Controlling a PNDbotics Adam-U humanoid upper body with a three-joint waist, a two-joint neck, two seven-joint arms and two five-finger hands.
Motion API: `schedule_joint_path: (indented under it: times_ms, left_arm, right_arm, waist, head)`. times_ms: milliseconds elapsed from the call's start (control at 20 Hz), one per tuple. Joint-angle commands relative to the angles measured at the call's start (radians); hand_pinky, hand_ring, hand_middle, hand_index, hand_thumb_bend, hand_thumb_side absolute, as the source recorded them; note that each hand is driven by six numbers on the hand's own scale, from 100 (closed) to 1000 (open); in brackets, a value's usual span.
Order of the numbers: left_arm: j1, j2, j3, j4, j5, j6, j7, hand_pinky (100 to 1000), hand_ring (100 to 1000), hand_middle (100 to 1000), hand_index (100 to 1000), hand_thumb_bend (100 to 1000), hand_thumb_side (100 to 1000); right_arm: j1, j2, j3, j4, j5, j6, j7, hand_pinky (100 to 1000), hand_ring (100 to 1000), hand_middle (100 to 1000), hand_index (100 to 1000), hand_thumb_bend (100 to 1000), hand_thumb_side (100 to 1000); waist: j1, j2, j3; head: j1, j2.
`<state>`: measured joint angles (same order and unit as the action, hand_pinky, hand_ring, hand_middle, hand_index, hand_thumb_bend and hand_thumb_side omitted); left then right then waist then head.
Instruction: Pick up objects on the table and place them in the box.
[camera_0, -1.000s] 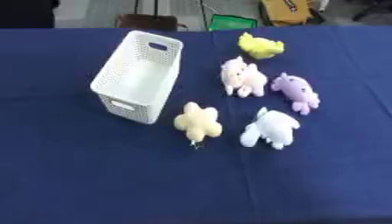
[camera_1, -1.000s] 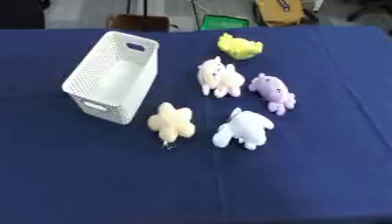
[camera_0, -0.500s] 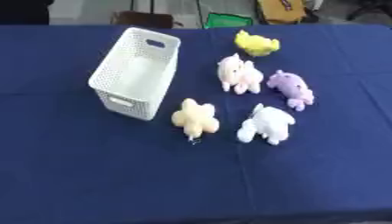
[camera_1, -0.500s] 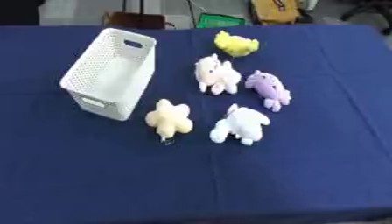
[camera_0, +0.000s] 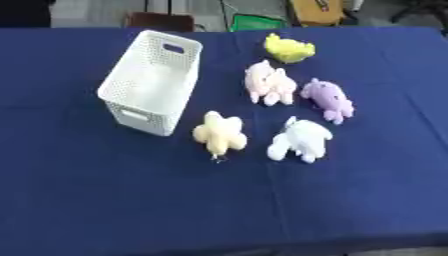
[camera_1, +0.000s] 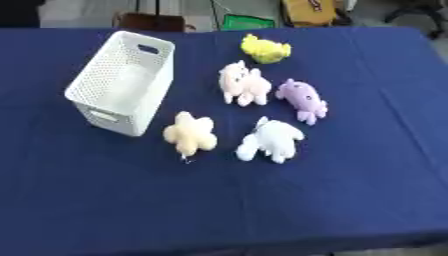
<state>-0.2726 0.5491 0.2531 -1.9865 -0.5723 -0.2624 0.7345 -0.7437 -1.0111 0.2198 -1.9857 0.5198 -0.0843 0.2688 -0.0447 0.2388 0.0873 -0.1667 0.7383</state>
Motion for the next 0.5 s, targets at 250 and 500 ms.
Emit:
schedule_joint_path:
  times_ms: [250,500]
  left_arm:
    - [-0.019,0.038,-0.006,-0.013,0.009,0.001,-0.017,884,969,954,946,100,925]
    - [-0.027,0.035,-0.011,-0.013,0.016,0.001,-0.026,883,969,953,945,100,926]
  right_arm:
    - [-0.116,0.025,0.093,0.069,0.066,-0.002,0.160,840,962,914,971,107,1000]
    - [-0.192,0.130,0.156,0.228,0.113,-0.015,0.191,847,971,920,974,113,1000]
  waist:
    - [0.001,-0.021,0.002]
    - [0.005,-0.023,0.009]
  head:
    - [-0.012,0.012]
    - [-0.022,0.012]
